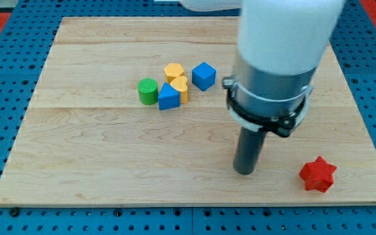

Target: Slide the red circle below the blue cube

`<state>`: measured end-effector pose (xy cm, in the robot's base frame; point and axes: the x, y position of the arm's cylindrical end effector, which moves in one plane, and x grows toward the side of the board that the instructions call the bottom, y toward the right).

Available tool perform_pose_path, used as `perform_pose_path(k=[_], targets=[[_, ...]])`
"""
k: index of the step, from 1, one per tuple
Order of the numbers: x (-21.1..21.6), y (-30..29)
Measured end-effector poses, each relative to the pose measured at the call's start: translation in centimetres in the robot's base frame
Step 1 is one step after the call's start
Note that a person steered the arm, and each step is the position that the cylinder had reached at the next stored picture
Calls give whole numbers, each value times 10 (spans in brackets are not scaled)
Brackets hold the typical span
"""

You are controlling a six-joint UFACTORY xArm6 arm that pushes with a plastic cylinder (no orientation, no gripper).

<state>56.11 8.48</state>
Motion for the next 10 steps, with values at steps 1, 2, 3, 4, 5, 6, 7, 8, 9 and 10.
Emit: perform_pose_path(k=[1,2,3,4,5,6,7,8,9,10], targets=[[-24,2],[-43,39],[-23,68],[-71,77],[-123,14],[-107,30],[-77,13],[-112,-29],[-147,-28],[-189,33]])
